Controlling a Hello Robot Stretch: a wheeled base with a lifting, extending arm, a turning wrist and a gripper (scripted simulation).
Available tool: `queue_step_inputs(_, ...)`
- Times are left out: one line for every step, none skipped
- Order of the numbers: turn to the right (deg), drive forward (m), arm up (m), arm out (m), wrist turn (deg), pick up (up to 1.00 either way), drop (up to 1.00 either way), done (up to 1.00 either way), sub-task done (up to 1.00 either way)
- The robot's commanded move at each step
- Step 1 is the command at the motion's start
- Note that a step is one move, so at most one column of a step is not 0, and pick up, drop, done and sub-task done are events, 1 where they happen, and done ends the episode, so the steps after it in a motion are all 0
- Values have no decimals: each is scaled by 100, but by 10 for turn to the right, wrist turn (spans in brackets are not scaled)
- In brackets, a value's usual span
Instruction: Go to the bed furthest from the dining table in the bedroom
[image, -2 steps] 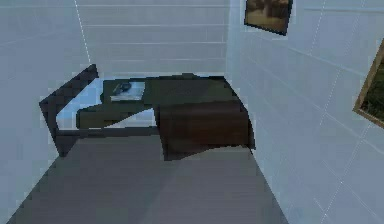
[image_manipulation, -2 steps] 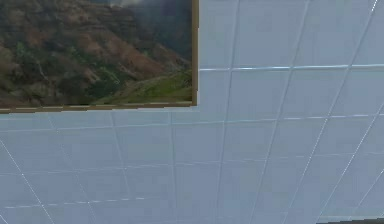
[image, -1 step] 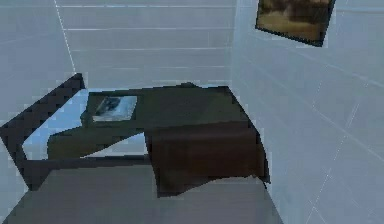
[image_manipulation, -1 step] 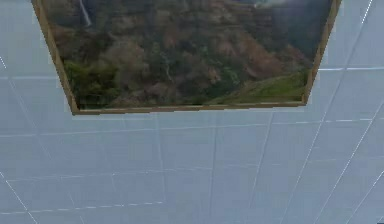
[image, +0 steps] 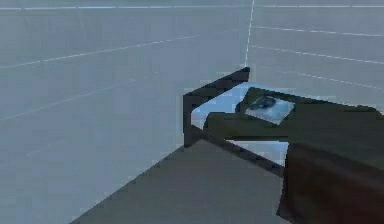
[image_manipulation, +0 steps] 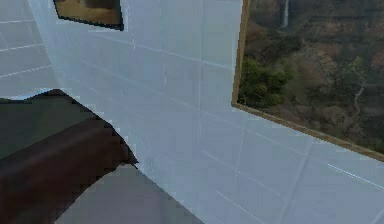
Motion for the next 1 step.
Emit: queue_step_inputs(-60, 0, 0, 0, 0, 0, 0, 0, 0)
